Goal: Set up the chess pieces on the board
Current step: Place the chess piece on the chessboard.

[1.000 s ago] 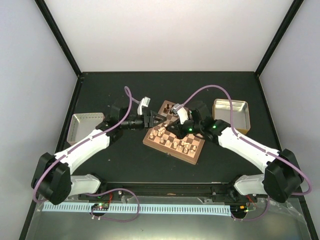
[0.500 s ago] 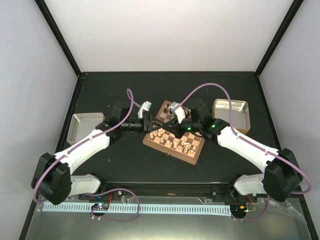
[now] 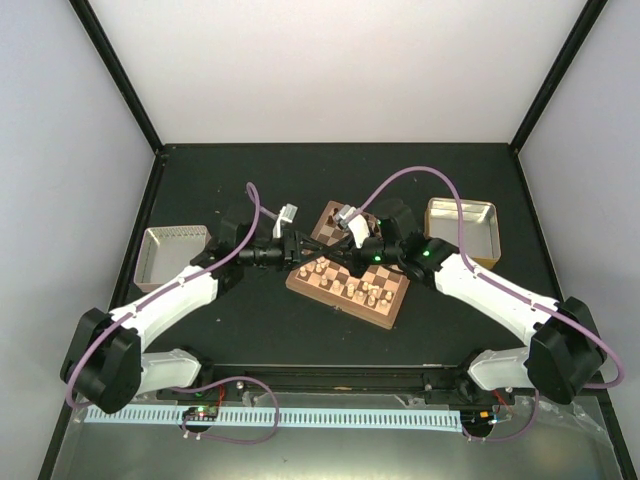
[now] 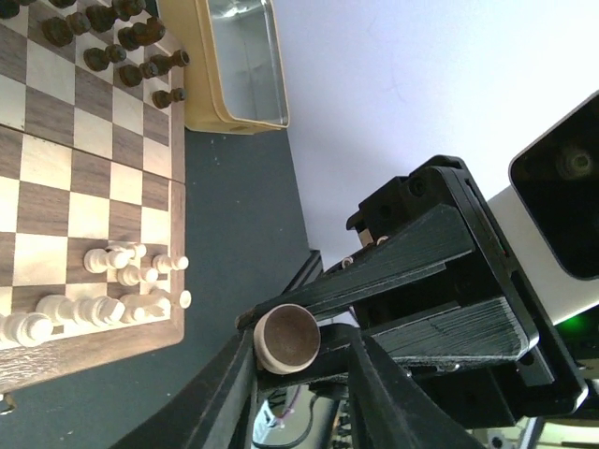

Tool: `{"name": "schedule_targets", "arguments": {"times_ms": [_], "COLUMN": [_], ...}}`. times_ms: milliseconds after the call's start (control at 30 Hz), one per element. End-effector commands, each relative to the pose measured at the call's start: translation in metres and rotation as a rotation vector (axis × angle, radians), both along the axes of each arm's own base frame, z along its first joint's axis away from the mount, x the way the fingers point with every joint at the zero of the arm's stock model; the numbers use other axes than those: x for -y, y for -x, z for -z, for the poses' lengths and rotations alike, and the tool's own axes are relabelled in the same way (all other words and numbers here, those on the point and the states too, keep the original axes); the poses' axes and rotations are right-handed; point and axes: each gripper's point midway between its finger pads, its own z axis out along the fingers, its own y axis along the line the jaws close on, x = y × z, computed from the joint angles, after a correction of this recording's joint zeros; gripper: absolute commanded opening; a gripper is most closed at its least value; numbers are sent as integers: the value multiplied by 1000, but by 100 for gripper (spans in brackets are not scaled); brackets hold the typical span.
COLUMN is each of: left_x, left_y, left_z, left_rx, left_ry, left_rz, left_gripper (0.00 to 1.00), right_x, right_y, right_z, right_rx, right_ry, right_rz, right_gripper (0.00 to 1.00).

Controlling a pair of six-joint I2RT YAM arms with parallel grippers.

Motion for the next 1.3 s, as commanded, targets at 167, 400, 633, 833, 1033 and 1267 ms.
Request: {"name": "schedule_targets", "arguments": {"times_ms": [167, 400, 633, 833, 1033, 1267], "left_x": [-2, 2, 3, 0, -2, -2], "left_y": [-10, -13, -8, -4, -8, -11], "left_z": [-6, -5, -1, -14, -47, -77], "left_rx": [-10, -15, -27, -17, -53, -110], "left_ry": [38, 20, 17, 55, 182, 316], "left_rz": [-44, -24, -4, -22, -80, -101], "left_gripper": [22, 34, 8, 6, 6, 6], "right_x": [-9, -12, -10, -4, 3, 11], "right_y": [12, 17, 8, -1, 5, 6], "right_z": [-27, -25, -28, -39, -72, -92], "right_rx": [89, 100, 98, 43, -100, -279], "right_ry": [-58, -41, -30, -109, -441, -683], "right_rz": [-64, -88, -20, 111, 222, 289], "right_gripper": [6, 7, 9, 25, 48, 57]}}
